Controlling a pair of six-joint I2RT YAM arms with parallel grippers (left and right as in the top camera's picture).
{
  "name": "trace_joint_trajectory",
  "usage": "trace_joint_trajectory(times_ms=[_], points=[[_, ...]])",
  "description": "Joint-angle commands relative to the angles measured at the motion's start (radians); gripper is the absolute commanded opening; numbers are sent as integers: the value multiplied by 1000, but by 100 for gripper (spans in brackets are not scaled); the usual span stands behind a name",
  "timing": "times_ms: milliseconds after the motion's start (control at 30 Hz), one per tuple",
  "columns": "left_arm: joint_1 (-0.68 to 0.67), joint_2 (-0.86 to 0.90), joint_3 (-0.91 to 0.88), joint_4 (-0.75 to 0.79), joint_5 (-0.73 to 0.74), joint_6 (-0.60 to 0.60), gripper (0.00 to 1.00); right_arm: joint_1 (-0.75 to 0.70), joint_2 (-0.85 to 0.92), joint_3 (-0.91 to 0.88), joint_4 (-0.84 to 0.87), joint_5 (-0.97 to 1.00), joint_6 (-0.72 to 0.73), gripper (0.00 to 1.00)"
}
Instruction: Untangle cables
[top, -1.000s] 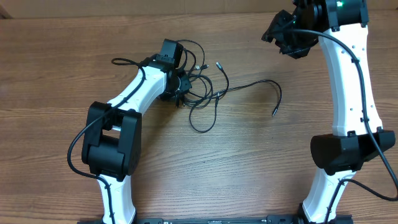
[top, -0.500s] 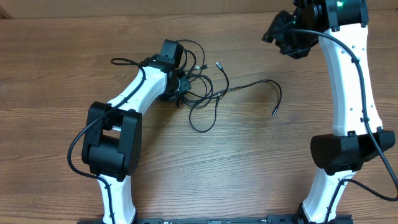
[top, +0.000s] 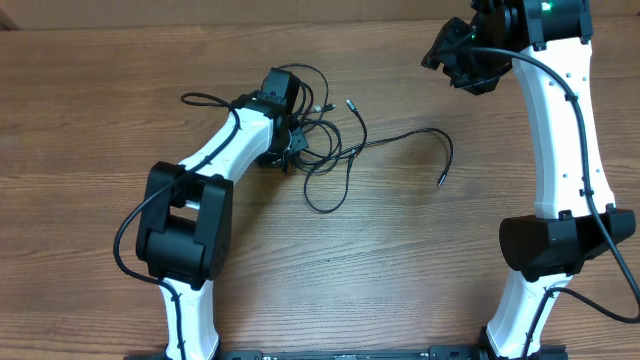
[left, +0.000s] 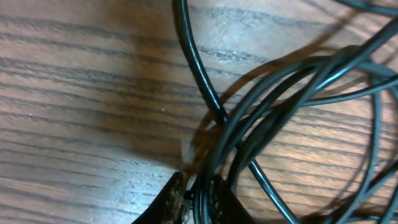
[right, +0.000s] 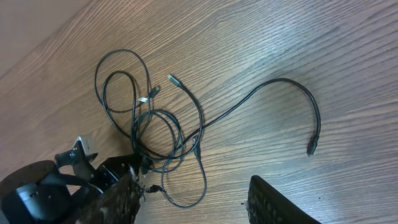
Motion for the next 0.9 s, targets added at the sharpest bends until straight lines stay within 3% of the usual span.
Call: trace_joint_trajectory(times_ms=[0, 167, 400, 567, 700, 867], points=[[-7, 45, -8, -5, -21, -10, 17, 3, -29, -4, 2, 14, -13, 53], [-6, 83, -9, -30, -3, -10, 4, 3, -29, -4, 2, 14, -14, 53], [10, 61, 48, -127, 6, -2, 4, 3, -29, -4, 6, 14, -27, 53], [34, -34, 233, -238, 144, 230, 4, 3, -29, -4, 14, -24, -110, 44], [36, -131, 357, -283, 221, 354, 4, 3, -29, -4, 32, -225, -246, 38], [47, -266, 525, -254, 281, 363, 4, 6, -29, -4, 64, -556, -413, 38]])
